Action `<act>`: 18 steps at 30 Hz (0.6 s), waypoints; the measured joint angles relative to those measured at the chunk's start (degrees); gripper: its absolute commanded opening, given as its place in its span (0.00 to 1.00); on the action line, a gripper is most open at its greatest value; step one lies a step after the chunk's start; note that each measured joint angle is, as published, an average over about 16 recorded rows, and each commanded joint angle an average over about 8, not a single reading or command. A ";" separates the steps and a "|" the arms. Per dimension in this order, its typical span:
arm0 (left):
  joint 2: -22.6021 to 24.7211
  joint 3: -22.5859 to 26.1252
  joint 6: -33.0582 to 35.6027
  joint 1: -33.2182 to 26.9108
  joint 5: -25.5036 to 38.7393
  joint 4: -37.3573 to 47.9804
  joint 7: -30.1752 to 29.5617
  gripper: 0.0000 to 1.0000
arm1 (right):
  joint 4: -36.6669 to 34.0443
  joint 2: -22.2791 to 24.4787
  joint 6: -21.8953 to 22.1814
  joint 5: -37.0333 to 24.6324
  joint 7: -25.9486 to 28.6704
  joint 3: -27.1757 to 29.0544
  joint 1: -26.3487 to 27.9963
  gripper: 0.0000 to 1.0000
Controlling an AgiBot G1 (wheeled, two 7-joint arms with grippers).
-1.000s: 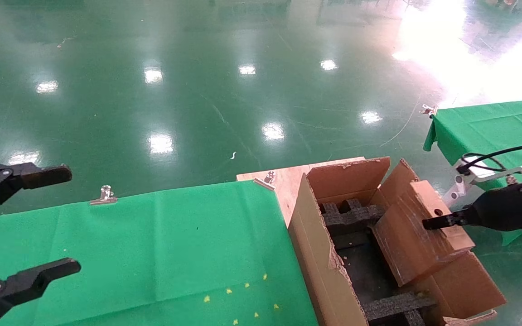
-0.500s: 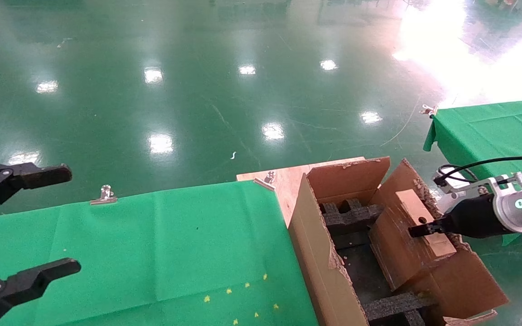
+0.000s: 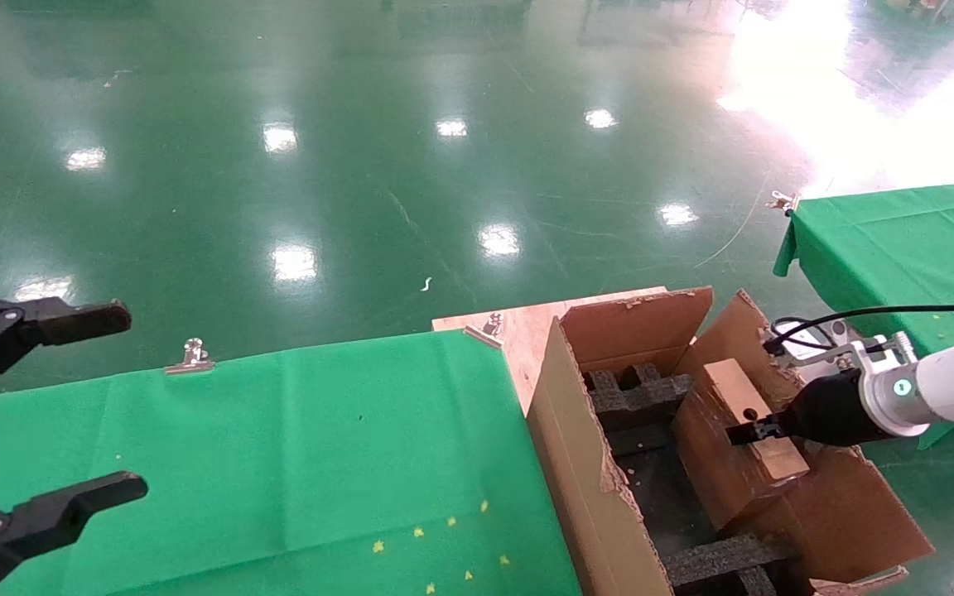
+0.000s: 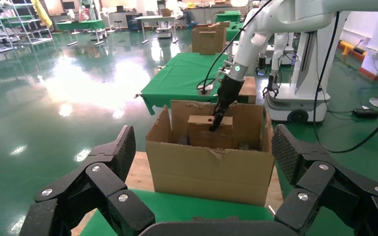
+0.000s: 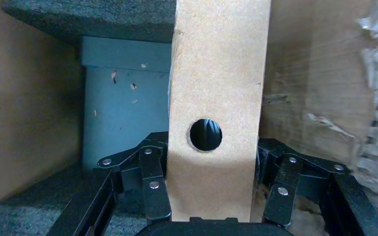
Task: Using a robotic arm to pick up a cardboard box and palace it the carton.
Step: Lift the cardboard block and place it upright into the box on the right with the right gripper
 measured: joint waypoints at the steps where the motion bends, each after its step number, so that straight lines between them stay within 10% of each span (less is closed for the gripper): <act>1: 0.00 0.00 0.00 0.00 0.00 0.00 0.00 1.00 | 0.03 -0.16 0.26 0.03 0.14 0.04 -0.29 0.00; 18: 0.00 0.00 0.00 0.00 0.00 0.00 0.00 1.00 | 2.84 -1.43 5.22 0.09 3.77 0.40 -5.28 0.00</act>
